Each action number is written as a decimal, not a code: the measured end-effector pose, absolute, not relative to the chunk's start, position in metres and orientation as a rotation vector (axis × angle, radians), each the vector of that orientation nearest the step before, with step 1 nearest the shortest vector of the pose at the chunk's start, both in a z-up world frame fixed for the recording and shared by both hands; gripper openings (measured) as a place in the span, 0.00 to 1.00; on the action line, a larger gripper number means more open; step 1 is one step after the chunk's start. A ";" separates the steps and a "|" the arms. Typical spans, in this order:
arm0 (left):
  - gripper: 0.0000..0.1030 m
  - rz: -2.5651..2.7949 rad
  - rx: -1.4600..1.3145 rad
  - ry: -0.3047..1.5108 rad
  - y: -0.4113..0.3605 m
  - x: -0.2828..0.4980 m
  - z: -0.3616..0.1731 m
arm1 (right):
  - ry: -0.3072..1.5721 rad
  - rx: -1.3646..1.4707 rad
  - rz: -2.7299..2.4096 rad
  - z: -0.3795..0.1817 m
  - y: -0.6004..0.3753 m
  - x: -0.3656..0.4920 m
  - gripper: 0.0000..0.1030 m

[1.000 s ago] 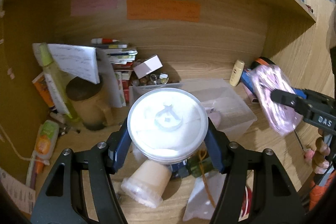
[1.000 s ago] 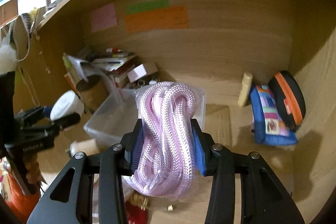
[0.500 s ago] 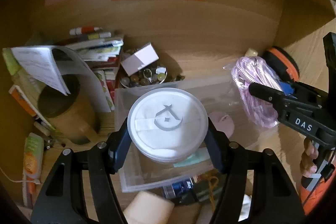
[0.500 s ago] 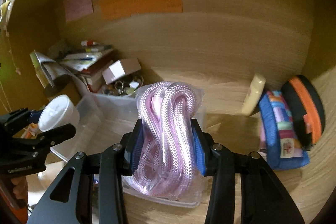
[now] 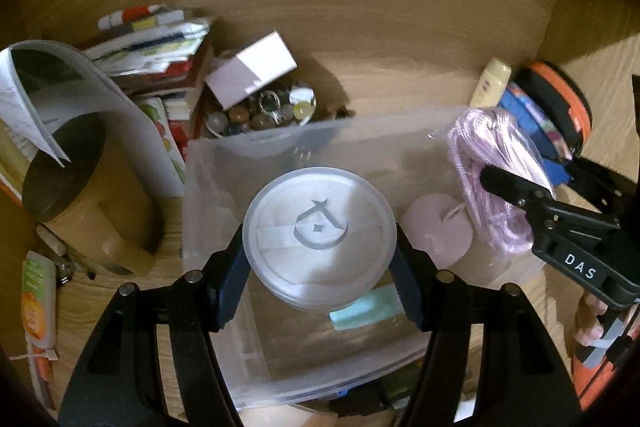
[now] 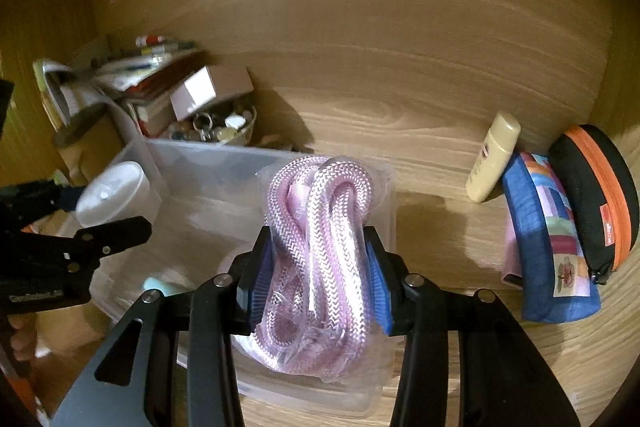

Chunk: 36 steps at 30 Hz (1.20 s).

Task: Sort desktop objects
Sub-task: 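Lower both held items into the clear box and open both tools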

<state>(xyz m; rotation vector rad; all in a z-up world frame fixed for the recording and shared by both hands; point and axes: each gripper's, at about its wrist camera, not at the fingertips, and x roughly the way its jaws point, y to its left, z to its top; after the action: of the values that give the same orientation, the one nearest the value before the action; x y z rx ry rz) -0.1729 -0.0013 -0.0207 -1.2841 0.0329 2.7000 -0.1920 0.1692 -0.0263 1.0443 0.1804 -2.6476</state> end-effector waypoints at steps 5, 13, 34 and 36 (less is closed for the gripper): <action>0.63 2.635 -1.376 0.113 0.009 -0.180 -0.032 | 0.218 1.065 -2.633 -0.029 0.168 -0.192 0.38; 0.63 2.568 -1.480 0.197 0.022 -0.188 -0.043 | 0.226 1.092 -2.618 -0.031 0.169 -0.192 0.42; 0.80 2.667 -1.354 0.242 0.021 -0.166 -0.018 | 0.233 0.992 -2.632 -0.027 0.162 -0.176 0.83; 0.80 2.710 -1.318 0.266 0.017 -0.157 -0.009 | 0.227 0.975 -2.626 -0.024 0.161 -0.173 0.83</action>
<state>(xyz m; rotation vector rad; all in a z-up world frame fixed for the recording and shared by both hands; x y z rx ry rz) -0.1568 0.0172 -0.0090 -1.3178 0.2661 2.7104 -0.1735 0.1615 -0.0237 0.9745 0.2265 -2.6255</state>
